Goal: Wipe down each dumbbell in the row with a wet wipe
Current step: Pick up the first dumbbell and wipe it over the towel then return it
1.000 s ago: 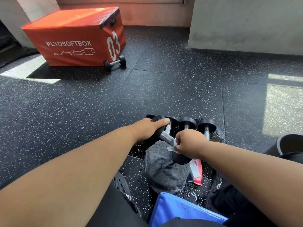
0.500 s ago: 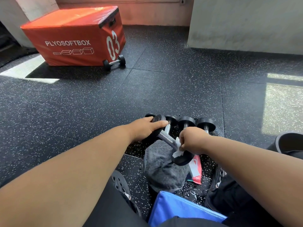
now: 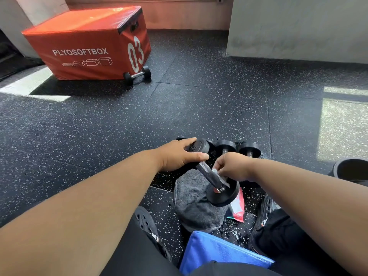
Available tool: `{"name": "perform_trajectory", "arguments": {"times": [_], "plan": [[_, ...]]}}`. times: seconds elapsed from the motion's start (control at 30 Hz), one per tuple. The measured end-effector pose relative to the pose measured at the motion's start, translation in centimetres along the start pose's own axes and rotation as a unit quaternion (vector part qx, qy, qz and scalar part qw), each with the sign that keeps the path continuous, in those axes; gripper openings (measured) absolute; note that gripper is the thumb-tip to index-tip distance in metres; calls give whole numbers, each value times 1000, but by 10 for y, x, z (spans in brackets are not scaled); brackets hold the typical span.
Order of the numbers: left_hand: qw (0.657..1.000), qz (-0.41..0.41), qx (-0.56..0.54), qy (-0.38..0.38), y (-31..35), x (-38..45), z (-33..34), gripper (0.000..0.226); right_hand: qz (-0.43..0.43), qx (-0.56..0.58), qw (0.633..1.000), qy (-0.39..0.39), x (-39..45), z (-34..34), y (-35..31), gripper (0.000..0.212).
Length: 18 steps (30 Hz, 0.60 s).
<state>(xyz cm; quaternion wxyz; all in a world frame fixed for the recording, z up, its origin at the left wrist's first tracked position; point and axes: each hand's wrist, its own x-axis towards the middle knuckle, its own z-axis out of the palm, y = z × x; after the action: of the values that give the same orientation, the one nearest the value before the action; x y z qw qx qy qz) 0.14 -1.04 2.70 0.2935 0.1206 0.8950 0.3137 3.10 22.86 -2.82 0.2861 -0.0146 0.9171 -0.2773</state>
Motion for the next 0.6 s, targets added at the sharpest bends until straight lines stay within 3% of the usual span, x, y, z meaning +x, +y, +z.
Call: {"name": "perform_trajectory", "arguments": {"times": [0.17,0.4,0.53,0.6], "plan": [[999,11,35,0,6,1,2,102,9,188,982,24,5,12,-4,30],[1000,11,9,-6,1,4,1,108,-32,452,891,13,10,22,-14,52],[1000,14,6,-8,3,3,2,106,-46,577,815,-28,11,23,-24,27],[1000,12,12,-4,7,3,3,101,-58,616,783,-64,10,21,-28,26]]}}
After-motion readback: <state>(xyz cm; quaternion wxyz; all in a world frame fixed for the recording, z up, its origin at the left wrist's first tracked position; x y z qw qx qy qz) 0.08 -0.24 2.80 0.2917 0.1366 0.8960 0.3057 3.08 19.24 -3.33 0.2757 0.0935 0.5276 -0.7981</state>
